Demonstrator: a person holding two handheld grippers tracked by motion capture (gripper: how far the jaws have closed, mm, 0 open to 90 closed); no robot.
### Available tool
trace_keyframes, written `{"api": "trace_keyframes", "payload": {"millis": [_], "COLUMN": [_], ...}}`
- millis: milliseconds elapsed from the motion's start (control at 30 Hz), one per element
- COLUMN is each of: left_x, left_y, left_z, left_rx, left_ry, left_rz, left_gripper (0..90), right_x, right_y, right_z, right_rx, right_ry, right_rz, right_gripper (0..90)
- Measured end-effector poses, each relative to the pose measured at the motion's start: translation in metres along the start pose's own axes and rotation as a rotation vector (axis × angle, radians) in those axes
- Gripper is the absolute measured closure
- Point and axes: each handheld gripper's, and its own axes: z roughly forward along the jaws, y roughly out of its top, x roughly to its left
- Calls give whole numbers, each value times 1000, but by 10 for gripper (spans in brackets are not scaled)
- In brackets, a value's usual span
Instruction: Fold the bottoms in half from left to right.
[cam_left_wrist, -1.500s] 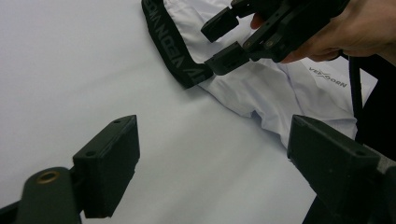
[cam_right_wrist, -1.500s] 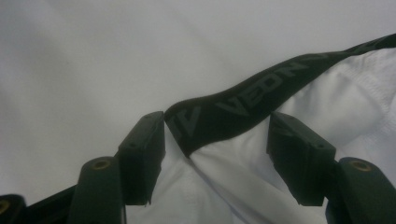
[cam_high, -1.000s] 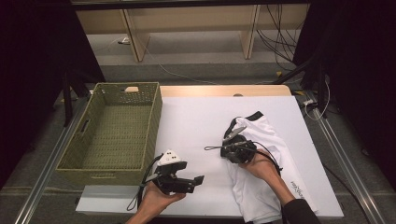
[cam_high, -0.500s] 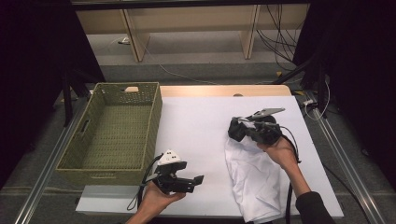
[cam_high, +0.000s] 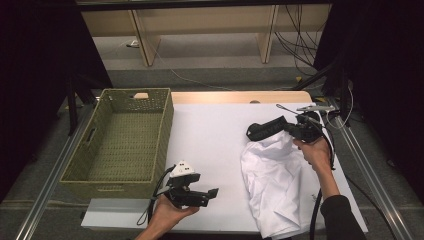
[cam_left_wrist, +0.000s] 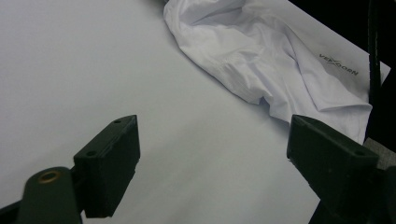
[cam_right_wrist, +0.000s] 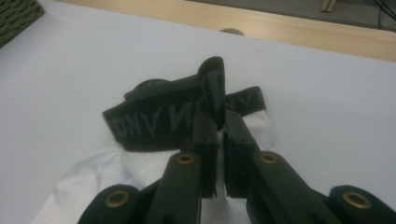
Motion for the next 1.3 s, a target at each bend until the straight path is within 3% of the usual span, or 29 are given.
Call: {"api": "trace_keyframes", "payload": {"millis": [167, 300, 567, 867, 1300], "left_x": [0, 0, 1, 0, -2], "left_y": [0, -1, -2, -2, -3], "left_z": [1, 2, 3, 3, 5], "left_rx": [5, 6, 10, 8, 14], "left_ry": [0, 0, 1, -1, -2], "left_rz": [2, 2, -1, 1, 7], "left_gripper": [173, 172, 172, 173, 173], "right_x": [-15, -24, -36, -39, -45], "right_y": [4, 5, 8, 11, 8], "right_z": [12, 25, 48, 68, 71], "right_rx": [7, 19, 15, 78, 101], "right_ry": [9, -15, -40, -81, -84], "right_rz": [76, 126, 185, 187, 193], "right_gripper": [861, 861, 860, 854, 812]}}
